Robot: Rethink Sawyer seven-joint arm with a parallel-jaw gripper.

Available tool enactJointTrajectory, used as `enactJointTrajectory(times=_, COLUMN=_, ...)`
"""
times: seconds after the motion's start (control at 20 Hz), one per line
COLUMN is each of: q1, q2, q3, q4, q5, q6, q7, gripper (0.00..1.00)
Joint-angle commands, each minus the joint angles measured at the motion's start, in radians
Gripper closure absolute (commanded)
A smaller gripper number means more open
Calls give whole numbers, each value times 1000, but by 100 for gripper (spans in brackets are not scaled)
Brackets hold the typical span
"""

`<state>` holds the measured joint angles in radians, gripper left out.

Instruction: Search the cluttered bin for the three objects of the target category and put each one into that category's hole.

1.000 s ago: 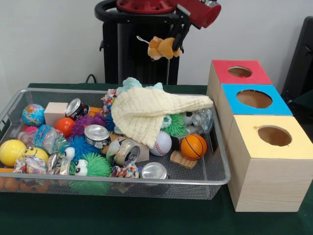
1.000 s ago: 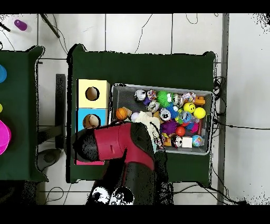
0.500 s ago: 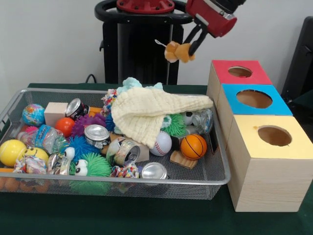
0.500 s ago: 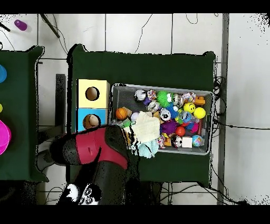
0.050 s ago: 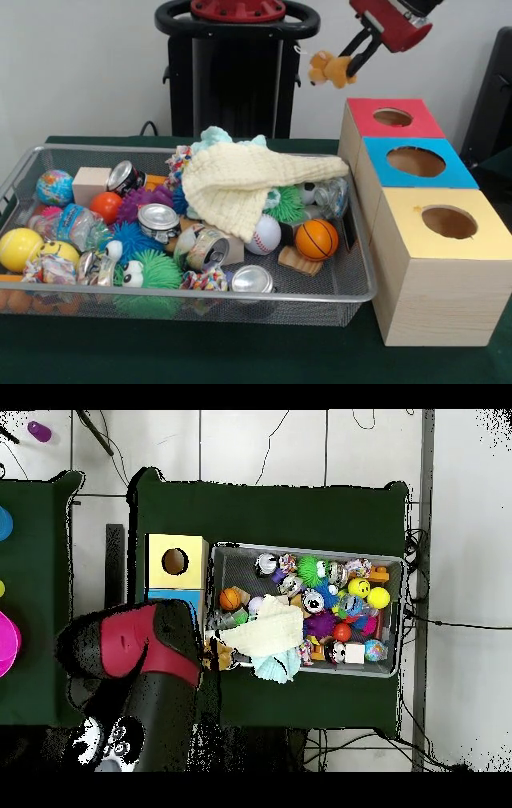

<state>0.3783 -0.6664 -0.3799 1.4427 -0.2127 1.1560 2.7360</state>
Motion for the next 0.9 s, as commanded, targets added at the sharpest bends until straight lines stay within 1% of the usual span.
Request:
enactJointTrajectory(times=0.05, q1=-13, q2=52, q3=-12, q4=-106, q5=59, q6=72, q7=268, gripper=100)
enactJointTrajectory(times=0.25, q1=-4, q2=67, q3=-24, q4=-111, q5=74, q6=52, q7=283, gripper=100)
enactJointTrajectory(times=0.35, q1=-2, q2=80, q3=-27, q4=-113, q5=92, q6=26, q7=308, gripper=100)
enactJointTrajectory(times=0.7, q1=10, q2=148, q3=-34, q4=-100, q5=150, q6=-133, q7=388, gripper=100)
enactJointTrajectory(times=0.9, q1=25, q2=192, q3=-46, q4=-129, q5=190, q6=-154, q7=428, gripper=100)
